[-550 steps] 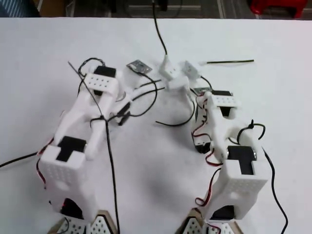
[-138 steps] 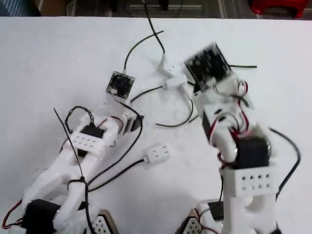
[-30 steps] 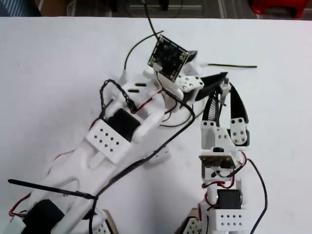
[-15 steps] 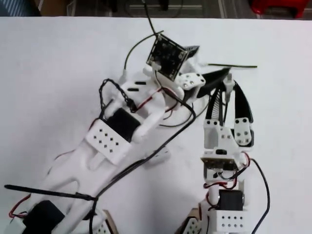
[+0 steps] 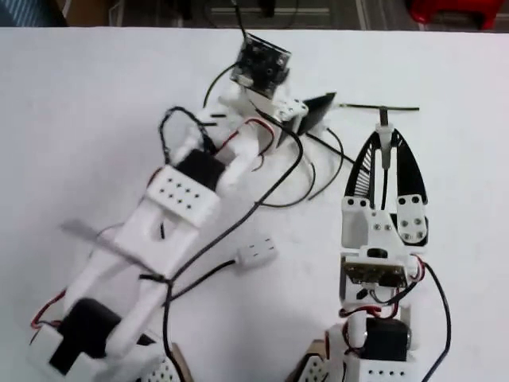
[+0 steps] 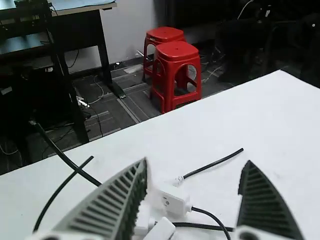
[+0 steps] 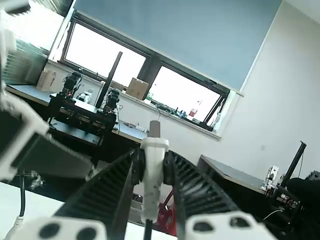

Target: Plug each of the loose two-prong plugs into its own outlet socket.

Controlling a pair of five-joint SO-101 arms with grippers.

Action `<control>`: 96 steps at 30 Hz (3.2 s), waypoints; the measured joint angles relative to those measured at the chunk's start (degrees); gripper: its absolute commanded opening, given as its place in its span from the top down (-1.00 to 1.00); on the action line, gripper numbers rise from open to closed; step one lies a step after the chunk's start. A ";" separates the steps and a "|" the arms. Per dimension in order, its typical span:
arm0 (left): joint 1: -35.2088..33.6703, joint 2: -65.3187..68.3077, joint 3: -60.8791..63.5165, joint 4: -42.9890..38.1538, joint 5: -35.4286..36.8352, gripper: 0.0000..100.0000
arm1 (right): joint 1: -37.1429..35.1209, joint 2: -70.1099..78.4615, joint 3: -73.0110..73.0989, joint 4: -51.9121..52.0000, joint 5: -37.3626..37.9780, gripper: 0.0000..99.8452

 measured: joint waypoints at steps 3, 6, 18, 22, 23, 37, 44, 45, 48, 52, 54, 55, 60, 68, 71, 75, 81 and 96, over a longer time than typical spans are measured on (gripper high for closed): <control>-2.29 -2.55 -1.05 2.55 0.00 0.42 | 0.00 0.00 0.00 0.18 -0.18 0.94; -3.69 -7.38 -1.05 3.60 1.41 0.42 | 0.62 0.00 0.00 1.58 -0.18 0.94; -17.76 -26.02 4.66 6.07 11.69 0.42 | -0.62 0.00 -0.44 16.35 0.18 0.97; -25.85 -26.11 9.67 8.00 16.18 0.42 | -4.48 0.00 -3.96 24.79 3.16 0.96; -27.78 -26.11 11.16 8.00 16.97 0.42 | -5.63 0.00 -4.92 27.16 3.43 0.96; -42.29 -26.11 36.40 5.54 17.93 0.42 | -5.80 14.07 -23.74 42.46 3.60 0.96; -42.46 -26.11 50.81 -10.37 17.93 0.42 | -7.38 43.16 -51.34 58.11 3.60 0.96; -42.46 -26.11 51.60 -11.52 17.93 0.42 | -8.62 47.30 -56.00 61.54 3.43 0.96; -42.46 -26.11 52.31 -12.92 17.93 0.42 | -13.54 59.52 -69.80 72.79 0.88 0.96; -42.46 -26.11 52.57 -13.01 17.93 0.42 | -21.19 74.02 -86.15 86.24 -3.43 0.96; -42.46 -26.11 52.57 -11.52 17.93 0.42 | -24.26 80.35 -90.20 88.88 -4.66 0.96; -42.46 -26.11 52.57 -10.99 17.93 0.42 | -25.05 83.34 -90.90 89.32 -5.10 0.96; -42.46 -26.11 52.57 -9.85 17.93 0.42 | -26.11 96.09 -91.16 90.02 -5.45 0.96; -42.46 -26.11 54.15 -10.55 17.93 0.42 | -26.37 107.78 -91.16 89.93 -5.45 0.96; -42.20 -26.11 54.68 -10.90 17.93 0.42 | -27.69 110.42 -90.90 89.93 -4.92 0.96; -41.93 -26.11 54.68 -10.90 17.93 0.42 | -29.36 115.08 -88.97 89.85 -4.04 0.96; -41.93 -26.11 54.68 -10.90 17.93 0.42 | -29.45 122.02 -88.53 90.02 -2.73 0.97; -35.78 -26.11 55.38 -13.54 12.75 0.42 | -31.91 101.80 -93.01 90.37 2.90 0.96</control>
